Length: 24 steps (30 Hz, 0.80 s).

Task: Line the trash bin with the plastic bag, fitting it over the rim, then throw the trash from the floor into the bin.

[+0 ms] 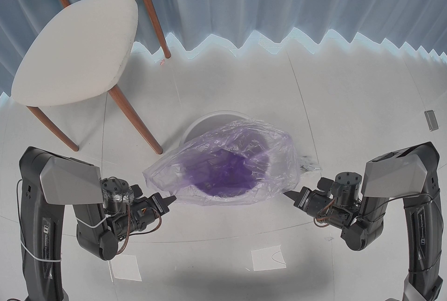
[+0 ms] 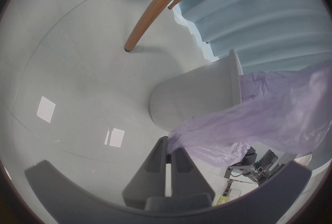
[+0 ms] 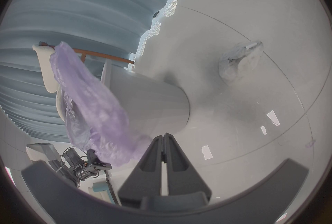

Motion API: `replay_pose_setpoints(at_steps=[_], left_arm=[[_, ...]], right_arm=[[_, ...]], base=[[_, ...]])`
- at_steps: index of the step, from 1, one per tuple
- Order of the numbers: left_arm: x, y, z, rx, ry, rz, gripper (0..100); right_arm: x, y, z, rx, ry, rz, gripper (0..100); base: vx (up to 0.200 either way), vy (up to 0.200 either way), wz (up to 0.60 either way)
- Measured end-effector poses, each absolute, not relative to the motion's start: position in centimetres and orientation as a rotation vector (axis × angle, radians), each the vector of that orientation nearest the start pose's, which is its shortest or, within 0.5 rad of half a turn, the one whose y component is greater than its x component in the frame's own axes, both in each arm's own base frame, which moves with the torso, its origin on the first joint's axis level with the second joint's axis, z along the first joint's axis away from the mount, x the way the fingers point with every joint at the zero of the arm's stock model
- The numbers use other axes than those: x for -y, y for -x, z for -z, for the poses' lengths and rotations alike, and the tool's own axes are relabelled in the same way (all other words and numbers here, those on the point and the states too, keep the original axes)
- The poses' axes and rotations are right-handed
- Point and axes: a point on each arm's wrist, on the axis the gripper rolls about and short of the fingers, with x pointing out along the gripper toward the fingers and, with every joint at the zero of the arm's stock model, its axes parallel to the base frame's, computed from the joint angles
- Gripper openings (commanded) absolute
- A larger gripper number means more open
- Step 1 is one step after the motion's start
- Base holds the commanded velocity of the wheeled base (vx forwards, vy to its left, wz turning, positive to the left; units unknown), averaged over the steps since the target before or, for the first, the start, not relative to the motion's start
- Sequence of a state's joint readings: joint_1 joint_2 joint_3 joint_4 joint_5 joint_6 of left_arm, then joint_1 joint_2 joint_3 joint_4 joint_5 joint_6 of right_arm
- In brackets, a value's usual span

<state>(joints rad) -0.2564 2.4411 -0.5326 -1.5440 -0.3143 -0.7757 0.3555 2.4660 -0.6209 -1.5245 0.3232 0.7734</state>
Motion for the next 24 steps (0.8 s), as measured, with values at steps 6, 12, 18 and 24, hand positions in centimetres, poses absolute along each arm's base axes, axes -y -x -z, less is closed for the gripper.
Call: replay_pose_setpoints(at_steps=[6, 12, 18, 24], left_arm=[[10.2, -33.2, 3.9, -0.564, 0.752, 0.416, 0], [10.5, -33.2, 4.1, -0.568, 0.752, 0.421, 0], [10.3, -33.1, 4.2, -0.576, 0.756, 0.414, 0], [10.5, -32.9, 4.3, -0.579, 0.751, 0.411, 100]], right_arm=[[-12.6, -34.1, 3.7, -0.542, -0.737, -0.499, 0], [-12.4, -34.2, 3.5, -0.521, -0.737, -0.501, 0], [-12.3, -33.7, 3.5, -0.535, -0.730, -0.496, 100], [-12.3, -33.3, 3.4, -0.547, -0.741, -0.494, 100]], base=[[0.000, 0.000, 0.00], [0.000, 0.000, 0.00], [0.000, 0.000, 0.00], [0.000, 0.000, 0.00]])
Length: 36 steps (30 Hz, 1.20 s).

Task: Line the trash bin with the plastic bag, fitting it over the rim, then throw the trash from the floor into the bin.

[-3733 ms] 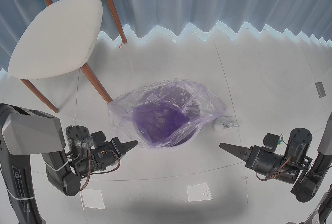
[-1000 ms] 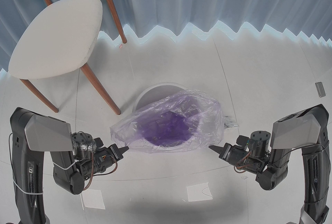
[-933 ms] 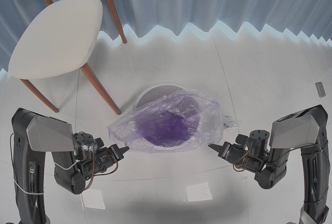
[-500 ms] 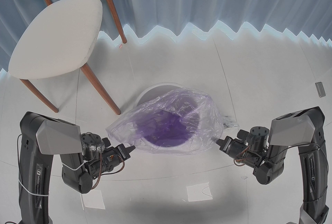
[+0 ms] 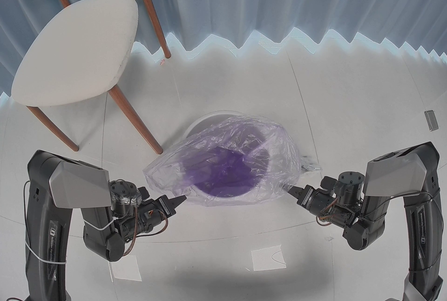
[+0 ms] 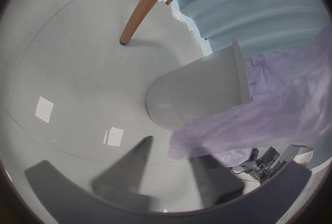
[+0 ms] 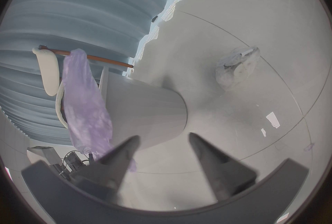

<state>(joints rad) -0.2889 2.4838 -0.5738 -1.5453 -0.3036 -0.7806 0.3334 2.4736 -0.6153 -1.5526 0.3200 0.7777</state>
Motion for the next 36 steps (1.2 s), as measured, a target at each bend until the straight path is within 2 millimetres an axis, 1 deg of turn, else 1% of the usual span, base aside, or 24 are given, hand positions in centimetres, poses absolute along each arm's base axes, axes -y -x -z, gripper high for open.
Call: replay_pose_setpoints(at_steps=[5, 9, 12, 16, 19, 22, 25, 30, 33, 36], left_arm=[[10.5, -32.9, 4.2, -0.563, 0.745, 0.374, 100], [10.9, -32.5, 4.1, -0.552, 0.728, 0.345, 100], [11.1, -32.2, 3.7, -0.543, 0.720, 0.330, 100], [11.1, -31.2, 2.6, -0.542, 0.714, 0.336, 100], [11.0, -30.4, 1.0, -0.521, 0.713, 0.349, 100], [10.7, -29.6, -1.2, -0.474, 0.696, 0.371, 100], [10.3, -28.8, -3.7, -0.404, 0.656, 0.403, 100], [9.8, -27.0, -7.9, -0.272, 0.588, 0.460, 100], [9.5, -25.8, -10.3, -0.194, 0.571, 0.500, 100], [9.2, -24.6, -12.2, -0.140, 0.561, 0.555, 100]], right_arm=[[-12.1, -32.7, 2.9, -0.561, -0.756, -0.491, 100], [-12.0, -32.1, 2.7, -0.575, -0.761, -0.487, 100], [-11.8, -31.3, 2.4, -0.596, -0.757, -0.488, 100], [-11.5, -29.7, 1.0, -0.626, -0.759, -0.541, 100], [-11.2, -28.5, -0.6, -0.633, -0.763, -0.595, 100], [-11.0, -27.6, -2.1, -0.618, -0.761, -0.630, 100], [-10.7, -26.7, -3.5, -0.593, -0.742, -0.674, 100], [-10.1, -24.5, -6.3, -0.539, -0.670, -0.812, 100], [-9.7, -23.5, -7.8, -0.494, -0.640, -0.860, 100], [-9.2, -22.9, -8.7, -0.460, -0.623, -0.880, 100]], base=[[0.000, 0.000, 0.00], [0.000, 0.000, 0.00], [0.000, 0.000, 0.00], [0.000, 0.000, 0.00], [0.000, 0.000, 0.00], [0.000, 0.000, 0.00], [0.000, 0.000, 0.00], [0.000, 0.000, 0.00], [0.000, 0.000, 0.00], [0.000, 0.000, 0.00]])
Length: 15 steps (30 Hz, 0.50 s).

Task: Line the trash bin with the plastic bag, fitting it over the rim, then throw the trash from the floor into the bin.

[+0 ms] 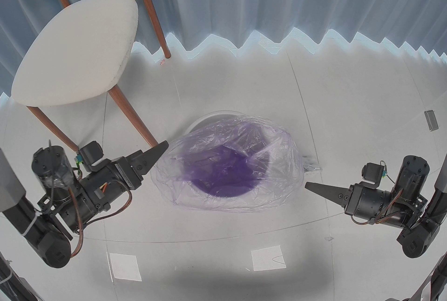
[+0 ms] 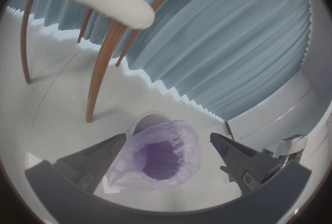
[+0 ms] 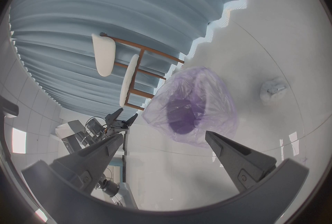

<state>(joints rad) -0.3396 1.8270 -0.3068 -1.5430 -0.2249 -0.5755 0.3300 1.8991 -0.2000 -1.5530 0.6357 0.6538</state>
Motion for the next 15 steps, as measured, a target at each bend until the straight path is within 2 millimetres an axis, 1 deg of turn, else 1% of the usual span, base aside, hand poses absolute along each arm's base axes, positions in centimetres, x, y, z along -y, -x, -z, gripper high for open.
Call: replay_pose_setpoints(at_steps=[1, 3, 7, 10, 15], left_arm=[[9.1, -24.1, -12.7, -0.128, 0.558, 0.574, 100], [8.7, -23.0, -13.3, -0.117, 0.548, 0.604, 100], [8.3, -21.4, -13.8, -0.098, 0.493, 0.628, 100], [8.1, -20.8, -13.9, -0.084, 0.456, 0.634, 100], [8.2, -20.1, -13.9, -0.086, 0.450, 0.648, 100]], right_arm=[[-9.1, -22.7, -8.9, -0.452, -0.618, -0.883, 100], [-8.9, -22.4, -9.1, -0.438, -0.604, -0.889, 100], [-8.6, -22.1, -9.3, -0.422, -0.585, -0.891, 100], [-8.5, -21.9, -9.4, -0.422, -0.582, -0.889, 100], [-8.5, -21.8, -9.3, -0.425, -0.581, -0.887, 100]], base=[[0.000, 0.000, 0.00], [0.200, 0.000, 0.00], [0.200, 0.000, 0.00], [0.200, 0.000, 0.00], [0.200, 0.000, 0.00]])
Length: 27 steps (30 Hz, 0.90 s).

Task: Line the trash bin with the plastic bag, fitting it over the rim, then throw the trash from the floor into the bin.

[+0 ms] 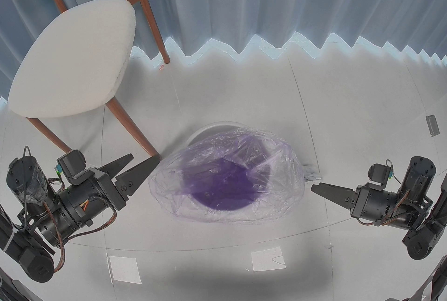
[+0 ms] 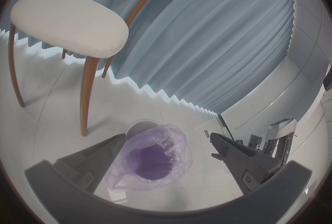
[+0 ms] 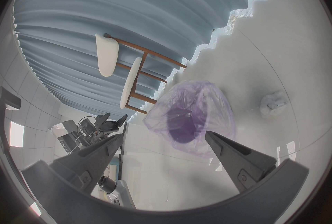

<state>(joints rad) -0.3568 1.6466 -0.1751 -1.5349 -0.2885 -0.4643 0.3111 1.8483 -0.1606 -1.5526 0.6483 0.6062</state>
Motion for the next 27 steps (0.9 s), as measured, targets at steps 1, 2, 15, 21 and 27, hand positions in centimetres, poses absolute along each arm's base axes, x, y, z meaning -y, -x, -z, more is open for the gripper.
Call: replay_pose_setpoints(at_steps=[1, 2, 15, 21, 27], left_arm=[[8.2, -20.0, -13.9, -0.085, 0.450, 0.651, 100], [8.2, -20.0, -14.0, -0.083, 0.450, 0.652, 100], [9.1, -19.9, -13.7, -0.131, 0.531, 0.683, 100], [10.3, -19.9, -13.3, -0.221, 0.691, 0.713, 100], [11.0, -20.4, -12.6, -0.254, 0.680, 0.729, 100]], right_arm=[[-8.4, -21.8, -9.3, -0.424, -0.581, -0.886, 100], [-8.4, -21.8, -9.3, -0.422, -0.580, -0.887, 100], [-8.0, -22.1, -9.5, -0.375, -0.518, -0.877, 100], [-7.8, -22.2, -9.2, -0.370, -0.490, -0.869, 100], [-7.8, -22.7, -8.8, -0.368, -0.467, -0.862, 100]], base=[[0.200, 0.000, 0.00], [0.200, 0.000, 0.00], [0.077, 0.000, 0.00], [0.000, 0.000, 0.00], [0.000, 0.000, 0.00]])
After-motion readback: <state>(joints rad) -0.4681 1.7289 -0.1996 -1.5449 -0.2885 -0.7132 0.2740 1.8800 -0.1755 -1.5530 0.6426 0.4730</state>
